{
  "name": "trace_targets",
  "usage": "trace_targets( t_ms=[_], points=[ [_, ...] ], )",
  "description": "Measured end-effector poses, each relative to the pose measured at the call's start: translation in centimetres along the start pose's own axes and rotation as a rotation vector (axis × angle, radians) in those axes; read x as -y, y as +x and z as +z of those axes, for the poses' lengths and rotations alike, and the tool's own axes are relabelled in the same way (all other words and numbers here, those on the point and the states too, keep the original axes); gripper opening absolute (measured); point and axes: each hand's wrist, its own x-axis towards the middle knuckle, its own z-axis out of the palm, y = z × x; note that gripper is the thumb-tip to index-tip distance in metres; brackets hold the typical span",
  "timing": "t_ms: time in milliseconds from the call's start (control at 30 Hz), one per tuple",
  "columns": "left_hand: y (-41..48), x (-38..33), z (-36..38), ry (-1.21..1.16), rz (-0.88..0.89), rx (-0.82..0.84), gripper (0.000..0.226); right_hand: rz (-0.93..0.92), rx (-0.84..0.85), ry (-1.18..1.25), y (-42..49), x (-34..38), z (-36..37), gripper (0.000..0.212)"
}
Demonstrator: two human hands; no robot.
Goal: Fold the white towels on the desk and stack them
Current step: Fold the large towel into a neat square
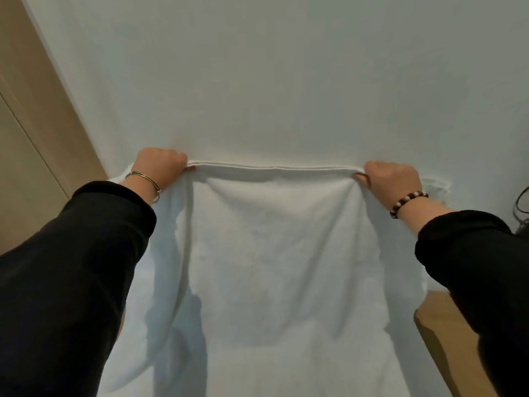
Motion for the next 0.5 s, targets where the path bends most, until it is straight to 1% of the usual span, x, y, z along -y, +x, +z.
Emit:
trace_targets(
  t_ms=[67,167,267,300,367,433,467,500],
  points=[
    [-3.0,-0.6,1.5,-0.016,0.032,0.050,0.049,-0.027,0.052,0.051,-1.8,1.5,-0.9,0.056],
    [-8.0,-1.6,3.8,-0.088,0.079,0.056,0.046,-0.007,0.102,0.123,-5.5,4.0,-3.0,0.053],
    [-13.3,-3.1,4.8,-0.201,0.176,0.063,0.040,0.002,0.183,0.203,-10.0,6.8,-5.6,0.067],
    [-15.1,-3.5,5.0,-0.224,0.233,0.068,0.039,-0.011,0.215,0.211,-11.6,7.6,-6.5,0.068],
    [-18.5,-4.6,5.4,-0.191,0.345,0.124,0.041,-0.048,0.348,0.202,-15.0,9.1,-8.2,0.055],
    [-21.8,-6.2,6.1,-0.079,0.433,0.261,0.040,-0.100,0.548,0.189,-18.5,11.1,-10.1,0.038],
    [-23.5,-7.3,6.6,-0.026,0.464,0.335,0.037,-0.146,0.629,0.177,-20.4,12.1,-10.9,0.034],
    [-25.4,-8.7,7.1,-0.001,0.481,0.410,0.032,-0.191,0.748,0.148,-22.3,13.3,-11.6,0.032]
  ],
)
